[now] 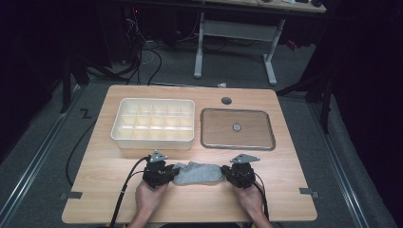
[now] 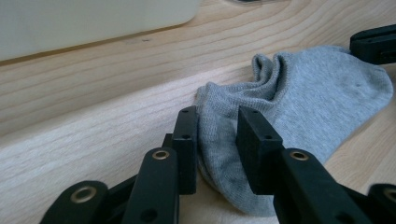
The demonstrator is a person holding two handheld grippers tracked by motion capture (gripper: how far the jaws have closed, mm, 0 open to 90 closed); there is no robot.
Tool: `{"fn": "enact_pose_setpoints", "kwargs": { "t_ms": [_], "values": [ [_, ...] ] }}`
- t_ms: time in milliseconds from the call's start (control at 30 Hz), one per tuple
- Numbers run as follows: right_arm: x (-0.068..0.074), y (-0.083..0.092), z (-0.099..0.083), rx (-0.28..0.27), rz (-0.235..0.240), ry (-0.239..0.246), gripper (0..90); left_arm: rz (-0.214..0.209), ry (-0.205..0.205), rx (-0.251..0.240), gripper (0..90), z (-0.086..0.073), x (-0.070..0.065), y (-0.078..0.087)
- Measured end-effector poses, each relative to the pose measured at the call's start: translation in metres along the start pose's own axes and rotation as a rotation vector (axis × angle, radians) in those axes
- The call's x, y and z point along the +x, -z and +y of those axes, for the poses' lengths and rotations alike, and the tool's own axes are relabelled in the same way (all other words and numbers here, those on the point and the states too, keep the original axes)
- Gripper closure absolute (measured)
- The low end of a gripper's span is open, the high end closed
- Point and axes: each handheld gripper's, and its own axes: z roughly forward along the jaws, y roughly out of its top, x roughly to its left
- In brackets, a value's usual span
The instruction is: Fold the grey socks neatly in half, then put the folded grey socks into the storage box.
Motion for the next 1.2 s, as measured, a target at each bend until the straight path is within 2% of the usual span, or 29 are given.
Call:
{"fn": "enact_pose_setpoints", "kwargs": {
  "t_ms": [33,200,300,500,733,867,1000,1200],
  "values": [
    [-0.001,0.001,-0.001,-0.004,-0.010,0.022,82.4,-0.002,-0.006,-0.002,69.7,0.000,-0.001,-0.001],
    [-0.006,0.002,-0.001,0.003,-0.011,0.029,80.3,-0.004,0.005,-0.008,69.5,-0.001,-0.003,-0.004],
    [-0.008,0.002,-0.002,0.004,-0.006,0.016,78.5,-0.006,0.002,-0.010,68.3,-0.002,-0.003,-0.004],
    [-0.011,0.001,-0.002,-0.002,0.001,0.012,75.8,0.010,-0.052,-0.010,64.0,-0.004,-0.006,-0.004],
    [-0.015,0.001,-0.002,-0.006,0.009,-0.011,70.5,0.013,-0.048,-0.011,54.4,-0.002,-0.005,-0.004],
    [-0.013,0.006,-0.002,-0.038,0.006,-0.024,67.0,0.001,-0.030,-0.025,49.8,0.001,-0.007,0.000],
    [-0.012,0.010,-0.001,-0.056,0.020,-0.031,66.8,0.003,-0.020,-0.029,49.5,0.004,-0.006,0.000],
    [-0.002,0.013,0.000,-0.066,0.052,-0.021,67.8,0.007,-0.008,-0.019,50.7,0.005,-0.005,-0.001]
  ]
}}
